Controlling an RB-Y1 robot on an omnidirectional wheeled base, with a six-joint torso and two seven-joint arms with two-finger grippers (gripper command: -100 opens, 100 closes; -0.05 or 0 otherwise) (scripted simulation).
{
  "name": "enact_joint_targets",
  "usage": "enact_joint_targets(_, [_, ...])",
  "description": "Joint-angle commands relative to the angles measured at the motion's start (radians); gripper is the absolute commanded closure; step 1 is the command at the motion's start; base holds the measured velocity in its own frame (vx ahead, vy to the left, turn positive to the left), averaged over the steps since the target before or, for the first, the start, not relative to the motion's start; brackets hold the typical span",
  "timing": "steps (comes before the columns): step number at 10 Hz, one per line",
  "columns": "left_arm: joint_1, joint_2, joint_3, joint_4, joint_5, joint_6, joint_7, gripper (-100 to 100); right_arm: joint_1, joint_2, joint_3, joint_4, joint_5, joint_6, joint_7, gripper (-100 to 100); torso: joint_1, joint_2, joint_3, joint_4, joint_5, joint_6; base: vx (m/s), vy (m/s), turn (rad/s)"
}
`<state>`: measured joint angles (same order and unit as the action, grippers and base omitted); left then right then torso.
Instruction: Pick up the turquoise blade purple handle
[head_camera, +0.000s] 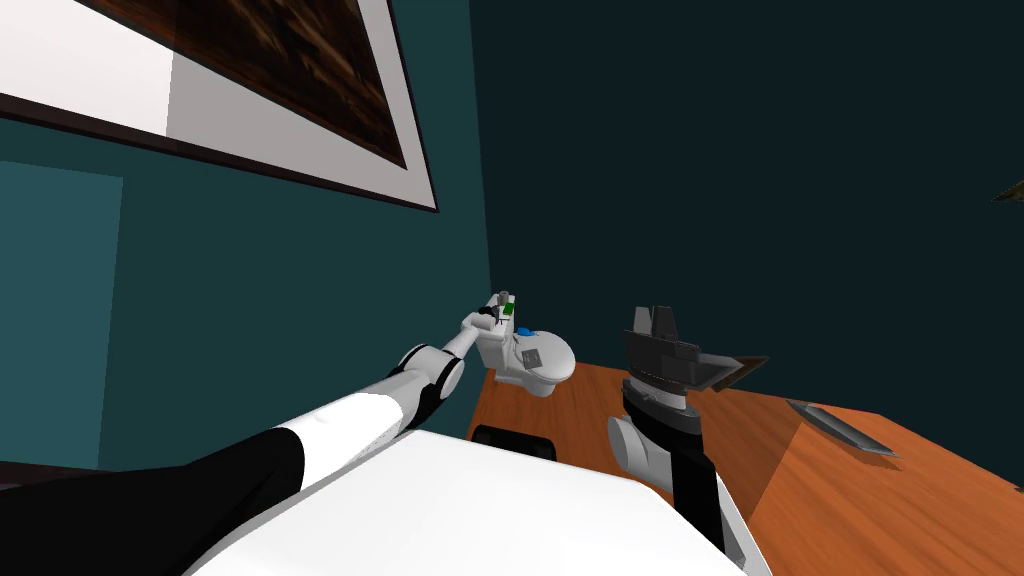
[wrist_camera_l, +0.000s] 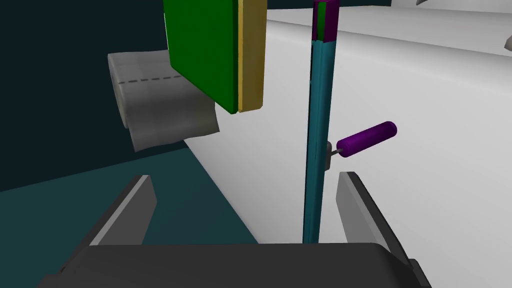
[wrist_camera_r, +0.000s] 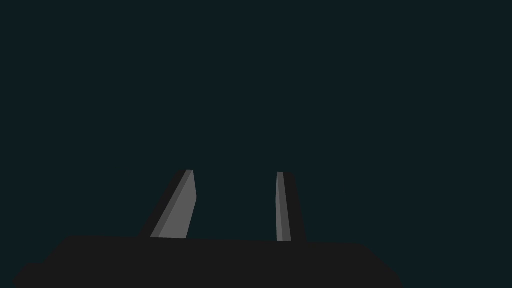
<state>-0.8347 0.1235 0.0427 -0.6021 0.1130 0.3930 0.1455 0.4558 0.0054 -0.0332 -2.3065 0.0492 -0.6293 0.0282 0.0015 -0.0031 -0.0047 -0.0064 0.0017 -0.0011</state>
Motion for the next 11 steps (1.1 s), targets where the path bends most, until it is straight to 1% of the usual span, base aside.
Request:
enact_joint_targets(1, [-0.024,-0.003,0.018,0.050,-0.004,-0.008,-0.004,-100,0.000,0.000,0.000,0.000,0.000,0.000,0.000,0,0.000,0.000,0.000,0.000,0.000,0.000,-0.062,-0.003,-0.063])
enact_joint_targets(2, [-0.024,-0.003,0.018,0.063,-0.004,-0.008,-0.004,-100,0.000,0.000,0.000,0.000,0.000,0.000,0.000,0,0.000,0.000,0.000,0.000,0.000,0.000,-0.028,0.001,0.008])
enact_joint_targets(3, [-0.069,0.000,0.056,0.098,0.007,-0.060,-0.019,-100,0.000,0.000,0.000,0.000,0.000,0.000,0.000,0,0.000,-0.001,-0.001,0.000,0.000,-0.001,-0.057,0.007,-0.110])
enact_joint_targets(4, [-0.100,0.000,0.056,0.148,0.007,-0.061,-0.019,-100,0.000,0.000,0.000,0.000,0.000,0.000,0.000,0,0.000,0.000,0.000,0.000,0.000,0.000,-0.073,0.008,-0.060])
enact_joint_targets(5, [-0.100,0.000,0.056,0.188,0.007,-0.061,-0.019,-100,0.000,0.000,0.000,0.000,0.000,0.000,0.000,0,0.001,0.001,0.001,0.000,0.000,0.000,-0.035,-0.001,0.012])
enact_joint_targets(7, [-0.100,0.001,0.056,0.188,0.011,-0.064,-0.020,-100,0.000,0.000,0.000,0.000,0.000,0.000,0.000,0,0.000,-0.002,-0.001,0.000,0.000,-0.001,-0.003,-0.003,0.005])
enact_joint_targets(8, [-0.102,0.002,0.056,0.193,0.013,-0.065,-0.022,100,0.000,0.000,0.000,0.000,0.000,0.000,0.000,0,0.000,-0.003,-0.002,-0.001,0.000,0.000,0.000,0.000,0.000])
enact_joint_targets(11, [-0.102,0.002,0.056,0.192,0.013,-0.065,-0.021,100,0.000,0.000,0.000,0.000,0.000,0.000,0.000,0,0.000,-0.003,-0.002,-0.001,0.000,0.000,-0.002,-0.001,0.000])
